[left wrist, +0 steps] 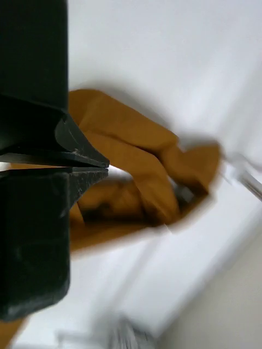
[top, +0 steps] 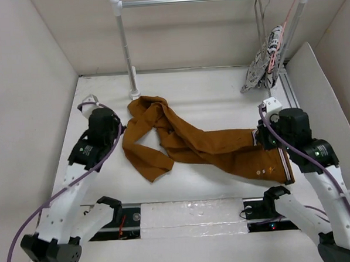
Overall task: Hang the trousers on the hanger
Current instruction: Flatten out the trousers at the center of the board.
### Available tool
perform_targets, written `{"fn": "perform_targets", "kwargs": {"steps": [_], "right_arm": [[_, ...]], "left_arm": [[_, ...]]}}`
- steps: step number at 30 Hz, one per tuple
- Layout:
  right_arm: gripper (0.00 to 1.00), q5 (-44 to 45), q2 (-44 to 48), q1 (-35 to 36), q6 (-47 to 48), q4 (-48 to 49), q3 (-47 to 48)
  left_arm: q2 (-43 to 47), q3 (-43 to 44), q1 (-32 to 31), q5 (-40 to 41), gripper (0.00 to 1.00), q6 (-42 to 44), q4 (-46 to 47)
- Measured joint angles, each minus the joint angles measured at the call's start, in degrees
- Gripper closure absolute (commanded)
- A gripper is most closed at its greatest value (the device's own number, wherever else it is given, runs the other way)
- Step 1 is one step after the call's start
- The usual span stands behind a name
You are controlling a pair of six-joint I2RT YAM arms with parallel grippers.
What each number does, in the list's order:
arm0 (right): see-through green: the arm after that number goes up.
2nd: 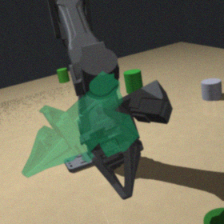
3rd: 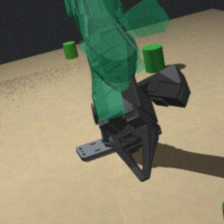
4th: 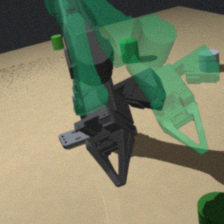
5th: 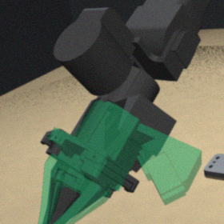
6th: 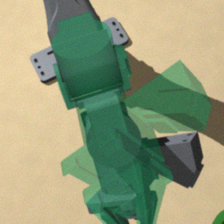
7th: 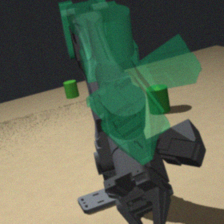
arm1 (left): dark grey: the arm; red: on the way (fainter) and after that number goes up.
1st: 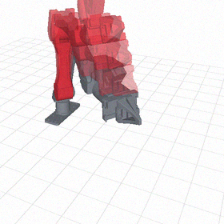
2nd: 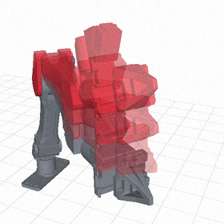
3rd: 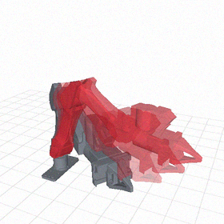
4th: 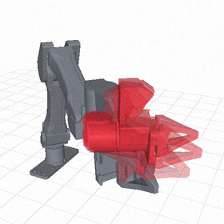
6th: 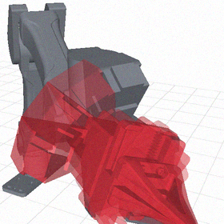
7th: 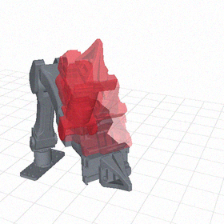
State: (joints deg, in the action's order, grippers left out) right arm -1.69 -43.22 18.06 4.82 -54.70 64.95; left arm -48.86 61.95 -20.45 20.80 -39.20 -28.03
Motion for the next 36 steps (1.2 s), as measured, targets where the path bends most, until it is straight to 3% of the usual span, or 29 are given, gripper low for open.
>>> {"fn": "perform_targets", "kwargs": {"steps": [4, 9, 10, 12, 13, 16, 18, 21, 24, 25, 26, 27, 28, 32, 34, 36], "right_arm": [[1.0, -1.2, -2.8, -3.5, 0.2, -0.5, -4.2], [1.0, -3.7, -12.9, -4.2, 1.3, 1.0, 7.8], [1.0, -4.3, -15.3, -4.2, 1.6, 1.1, 12.3], [1.0, -5.4, -18.7, -4.2, 1.9, 2.6, 19.8], [1.0, -5.8, -18.9, -4.2, 2.0, 3.6, 21.7], [1.0, -5.6, -15.3, -4.2, 2.3, 4.6, 21.6], [1.0, -4.4, -11.3, -4.3, 2.7, 3.8, 19.3], [1.0, -2.5, -7.3, -4.8, 3.3, 1.8, 16.3], [1.0, -1.2, -5.9, -5.0, 3.9, 0.5, 14.8], [1.0, -1.0, -5.9, -5.0, 4.0, 0.3, 14.8], [1.0, -0.9, -6.4, -5.0, 4.1, 0.3, 14.7], [1.0, -0.9, -7.0, -5.0, 4.2, 0.3, 14.7], [1.0, -0.9, -7.6, -5.0, 4.3, 0.4, 14.7], [1.0, -2.0, -12.3, -5.0, 4.8, 2.0, 15.9], [1.0, -3.1, -17.6, -5.2, 4.9, 1.6, 20.6], [1.0, -5.9, -25.3, -5.4, 4.6, 1.1, 30.5]], "left_arm": [[-4.1, -7.3, 2.0, -1.1, 1.0, -1.2, -3.1], [-9.2, -0.2, 4.3, -3.4, 1.0, -0.6, 0.7], [-11.4, 2.2, 4.8, -4.8, 0.77, -0.4, 1.3], [-15.0, 4.7, 5.5, -7.3, 0.58, 0.1, 3.2], [-15.9, 3.8, 5.6, -8.2, 0.37, -0.1, 4.6], [-15.1, -6.3, 6.1, -11.2, 0.24, -2.2, 6.5], [-13.5, -14.4, 6.2, -12.8, 0.23, -3.8, 5.9], [-12.3, -21.8, 6.3, -14.2, 0.25, -5.4, 4.2], [-13.5, -23.0, 6.3, -14.4, 0.27, -6.0, 4.8], [-14.6, -23.1, 6.3, -14.4, 0.42, -6.0, 5.8], [-16.0, -23.3, 6.3, -14.5, 0.64, -6.2, 7.1], [-17.5, -23.5, 6.3, -14.6, 0.93, -6.2, 8.3], [-19.6, -23.7, 6.3, -14.5, 1.0, -6.0, 9.4], [-24.2, -19.9, 6.3, -12.4, 1.0, -5.2, 6.9], [-25.3, -11.2, 6.6, -10.2, 1.0, -3.7, 3.6], [-27.7, 3.1, 7.8, -8.5, 1.0, -2.0, 1.3]]}}
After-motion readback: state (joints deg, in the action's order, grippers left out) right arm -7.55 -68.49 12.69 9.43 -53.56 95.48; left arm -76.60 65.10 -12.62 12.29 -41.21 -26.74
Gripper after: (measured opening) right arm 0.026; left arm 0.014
